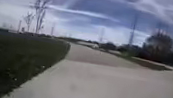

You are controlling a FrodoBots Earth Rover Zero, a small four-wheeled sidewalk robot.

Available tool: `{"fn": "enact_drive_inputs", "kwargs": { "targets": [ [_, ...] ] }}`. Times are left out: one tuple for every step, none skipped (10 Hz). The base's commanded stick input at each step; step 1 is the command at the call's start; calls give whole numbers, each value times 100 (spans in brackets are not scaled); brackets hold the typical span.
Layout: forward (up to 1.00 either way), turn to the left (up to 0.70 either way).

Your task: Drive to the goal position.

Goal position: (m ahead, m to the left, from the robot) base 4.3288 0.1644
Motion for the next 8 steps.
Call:
{"fn": "enact_drive_inputs", "kwargs": {
  "targets": [
    [100, 1],
    [100, 1],
    [100, 1],
    [100, -1],
    [100, -2],
    [100, -3],
    [100, -3],
    [100, -2]
  ]
}}
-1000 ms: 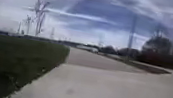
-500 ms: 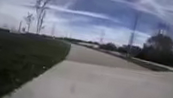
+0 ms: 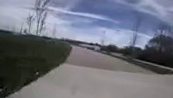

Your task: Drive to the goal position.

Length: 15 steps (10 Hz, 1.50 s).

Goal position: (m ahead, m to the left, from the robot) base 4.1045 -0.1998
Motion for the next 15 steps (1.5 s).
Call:
{"fn": "enact_drive_inputs", "kwargs": {
  "targets": [
    [100, 0],
    [100, 1],
    [100, 1],
    [100, 1],
    [100, 1],
    [100, 1],
    [100, 1],
    [100, 1],
    [100, 1],
    [100, 1],
    [100, 1],
    [100, 1],
    [100, 1],
    [100, 1],
    [100, 1]
  ]
}}
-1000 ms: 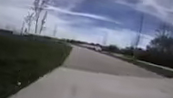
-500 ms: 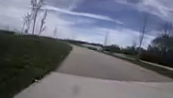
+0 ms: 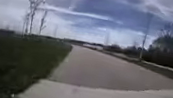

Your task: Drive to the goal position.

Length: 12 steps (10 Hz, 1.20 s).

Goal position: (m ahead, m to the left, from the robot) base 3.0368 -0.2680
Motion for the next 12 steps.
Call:
{"fn": "enact_drive_inputs", "kwargs": {
  "targets": [
    [100, 1],
    [100, 1],
    [100, 1],
    [100, 1],
    [100, 1],
    [100, 1],
    [100, 1],
    [100, 1],
    [100, 1],
    [100, 1],
    [100, 1],
    [100, 1]
  ]
}}
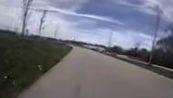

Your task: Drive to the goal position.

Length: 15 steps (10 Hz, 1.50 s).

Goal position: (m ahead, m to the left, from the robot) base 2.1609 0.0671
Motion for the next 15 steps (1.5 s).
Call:
{"fn": "enact_drive_inputs", "kwargs": {
  "targets": [
    [100, 1],
    [100, 1],
    [100, 1],
    [100, 1],
    [100, 1],
    [100, 1],
    [100, 1],
    [100, 1],
    [100, 1],
    [100, 1],
    [100, 1],
    [100, 1],
    [100, 1],
    [100, 1],
    [100, 1]
  ]
}}
